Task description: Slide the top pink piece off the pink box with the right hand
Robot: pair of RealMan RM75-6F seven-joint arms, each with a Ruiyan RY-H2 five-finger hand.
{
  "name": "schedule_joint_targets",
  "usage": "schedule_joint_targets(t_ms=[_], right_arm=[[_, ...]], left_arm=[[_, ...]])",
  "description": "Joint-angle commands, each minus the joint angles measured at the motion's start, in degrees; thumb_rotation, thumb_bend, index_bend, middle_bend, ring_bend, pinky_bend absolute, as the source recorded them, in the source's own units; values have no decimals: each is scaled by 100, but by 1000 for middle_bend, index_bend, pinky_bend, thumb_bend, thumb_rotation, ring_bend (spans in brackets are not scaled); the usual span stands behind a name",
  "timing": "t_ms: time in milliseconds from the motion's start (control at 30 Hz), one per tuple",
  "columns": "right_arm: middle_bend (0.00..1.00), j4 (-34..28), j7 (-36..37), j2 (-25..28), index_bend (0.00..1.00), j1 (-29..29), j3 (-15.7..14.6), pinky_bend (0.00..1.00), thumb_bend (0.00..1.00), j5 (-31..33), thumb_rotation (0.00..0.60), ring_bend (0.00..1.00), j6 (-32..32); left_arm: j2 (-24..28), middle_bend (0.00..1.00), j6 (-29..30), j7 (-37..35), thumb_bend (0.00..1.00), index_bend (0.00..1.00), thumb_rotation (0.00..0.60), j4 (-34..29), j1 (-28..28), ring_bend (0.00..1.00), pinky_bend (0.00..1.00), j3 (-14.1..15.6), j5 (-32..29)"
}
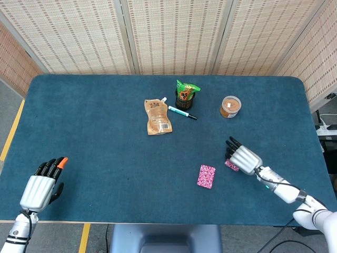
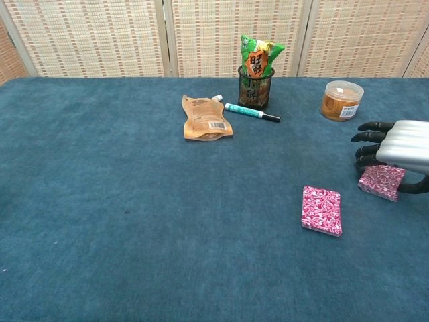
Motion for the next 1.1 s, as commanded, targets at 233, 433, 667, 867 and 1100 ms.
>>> schedule_joint_targets(t_ms=[233,433,667,867,1100], right_arm=[[371,70,20,-43,509,-19,8,92,220,3,600,154,72],[403,101,23,-58,586,-40,22,104,220,-3,600,189,173],[412,14,50,8,600,-34,54,108,219,-35,600,197,351],[417,-256,-14,149,607,-32,66,114,219,-143,600,204,632],[417,-986,-230,521,607,-72,-87,114,219,-531,600,204,1151]], left_arm=[[19,105,-2,-4,475,0,600,-24,-9,125,200,-6,1],[11,105,6,-32,475,0,600,-1,-1,125,200,8,12],[13,105,12,-25,475,0,600,-9,0,125,200,13,21],[10,105,7,-23,475,0,600,-5,1,125,200,14,14],[5,106,31,-4,476,0,600,-20,9,125,200,17,30]])
